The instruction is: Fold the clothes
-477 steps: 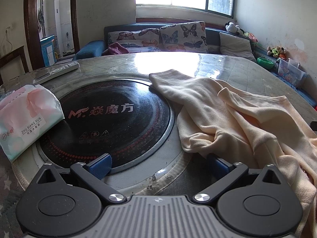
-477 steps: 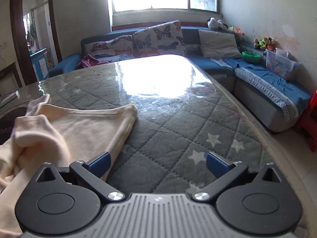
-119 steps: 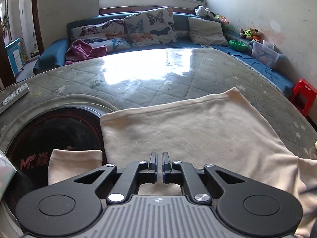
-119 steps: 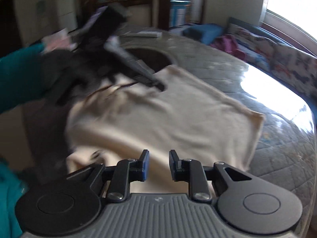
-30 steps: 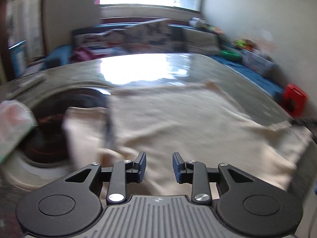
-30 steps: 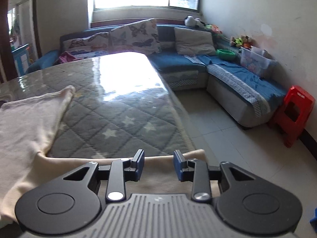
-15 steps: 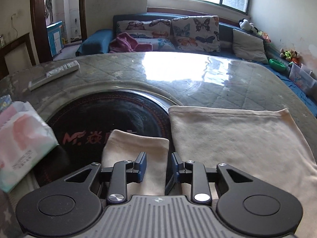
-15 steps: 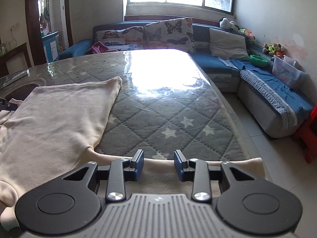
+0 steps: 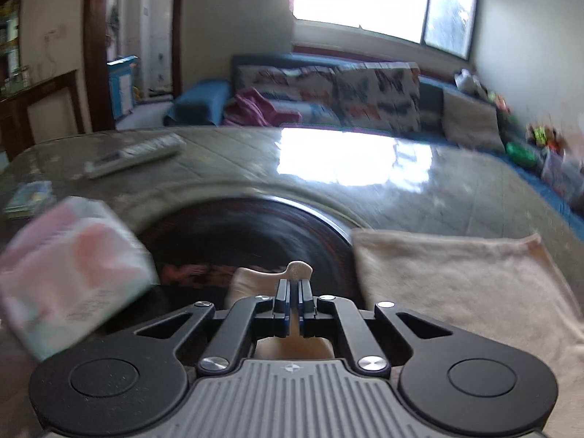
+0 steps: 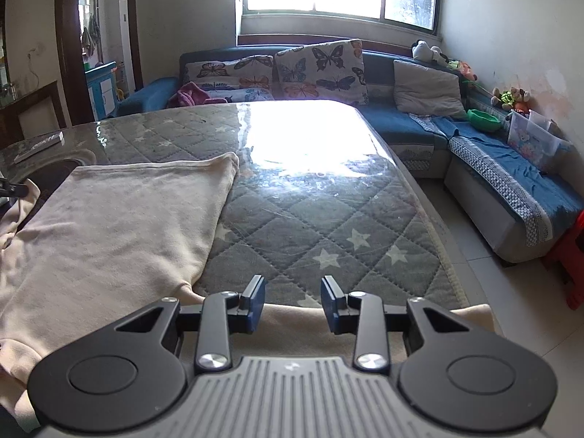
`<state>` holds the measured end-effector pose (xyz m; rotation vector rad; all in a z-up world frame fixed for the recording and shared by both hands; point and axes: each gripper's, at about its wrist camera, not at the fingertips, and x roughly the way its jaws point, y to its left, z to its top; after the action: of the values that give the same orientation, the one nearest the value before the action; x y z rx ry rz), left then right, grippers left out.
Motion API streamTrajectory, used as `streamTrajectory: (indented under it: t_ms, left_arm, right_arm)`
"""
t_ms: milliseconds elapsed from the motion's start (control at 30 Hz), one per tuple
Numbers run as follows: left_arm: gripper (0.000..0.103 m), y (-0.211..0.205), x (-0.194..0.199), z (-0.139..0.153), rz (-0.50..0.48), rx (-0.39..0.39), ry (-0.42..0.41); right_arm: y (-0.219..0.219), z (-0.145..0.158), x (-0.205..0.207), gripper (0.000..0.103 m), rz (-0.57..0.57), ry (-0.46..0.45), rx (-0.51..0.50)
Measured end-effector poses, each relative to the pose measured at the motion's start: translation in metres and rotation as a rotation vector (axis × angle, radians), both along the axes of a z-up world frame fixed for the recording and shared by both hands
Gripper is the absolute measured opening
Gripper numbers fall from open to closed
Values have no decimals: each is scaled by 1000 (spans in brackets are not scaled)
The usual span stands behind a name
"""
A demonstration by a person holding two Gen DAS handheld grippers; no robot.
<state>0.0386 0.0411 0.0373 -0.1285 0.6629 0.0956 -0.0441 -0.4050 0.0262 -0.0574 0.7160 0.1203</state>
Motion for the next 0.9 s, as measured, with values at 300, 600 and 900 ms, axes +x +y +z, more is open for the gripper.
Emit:
streamTrajectory:
  t_ms: [300,600,900]
  left_arm:
    - [4,61,-68,27,128,-14,-80]
    - [4,89,-106,6,216,-15,-46]
    - [5,112,-125,-9,246,-52,-21]
  right_arm:
    - [19,11,-11,34,71,-23,13]
    - [85,25,-21,41,374,0,-6]
    - [187,26,-40,41,767,45,-25]
